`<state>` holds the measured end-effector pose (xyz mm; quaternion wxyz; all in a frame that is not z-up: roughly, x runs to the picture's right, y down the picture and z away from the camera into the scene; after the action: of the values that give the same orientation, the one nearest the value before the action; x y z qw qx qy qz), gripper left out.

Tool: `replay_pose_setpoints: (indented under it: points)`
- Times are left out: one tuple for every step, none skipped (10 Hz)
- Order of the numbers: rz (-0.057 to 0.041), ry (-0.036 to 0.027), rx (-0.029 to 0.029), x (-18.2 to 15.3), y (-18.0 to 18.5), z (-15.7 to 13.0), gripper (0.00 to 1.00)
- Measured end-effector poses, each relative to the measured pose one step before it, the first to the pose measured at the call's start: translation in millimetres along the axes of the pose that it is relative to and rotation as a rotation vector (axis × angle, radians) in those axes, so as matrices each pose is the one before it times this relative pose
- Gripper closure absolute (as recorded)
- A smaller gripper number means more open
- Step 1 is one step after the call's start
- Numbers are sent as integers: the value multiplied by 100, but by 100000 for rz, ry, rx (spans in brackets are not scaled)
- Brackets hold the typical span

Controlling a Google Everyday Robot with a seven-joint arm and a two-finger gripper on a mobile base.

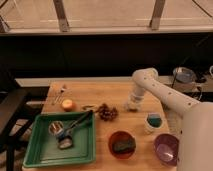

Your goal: Wipe table surface with towel

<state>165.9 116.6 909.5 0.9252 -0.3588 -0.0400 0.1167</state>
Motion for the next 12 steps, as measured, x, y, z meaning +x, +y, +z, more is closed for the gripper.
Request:
replay_pose_setpoints:
  points:
    - [-2797,-1690,-1171,-1273,756,353,100]
    - [-2439,-1509,-956,-876,1007,285,100]
    - [-2461,-1299,-1294,-572,1765,334,100]
    - [-975,-166,-828,-88,1321,200,100]
    - [-108,614,-1634,240,1687,360,100]
    - [1365,1305,-938,709,1147,230,100]
    - [2311,1392,-175,1265,686,-92,100]
    - [1787,1260,303,1230,-56,-180,100]
    - [2624,1497,657,1758,-478,-437,100]
    - [1930,1148,776,1419,-842,-453,100]
    - [1101,607,1271,501,-1386,-441,100]
    - [533,628,1017,22,-1730,-366,100]
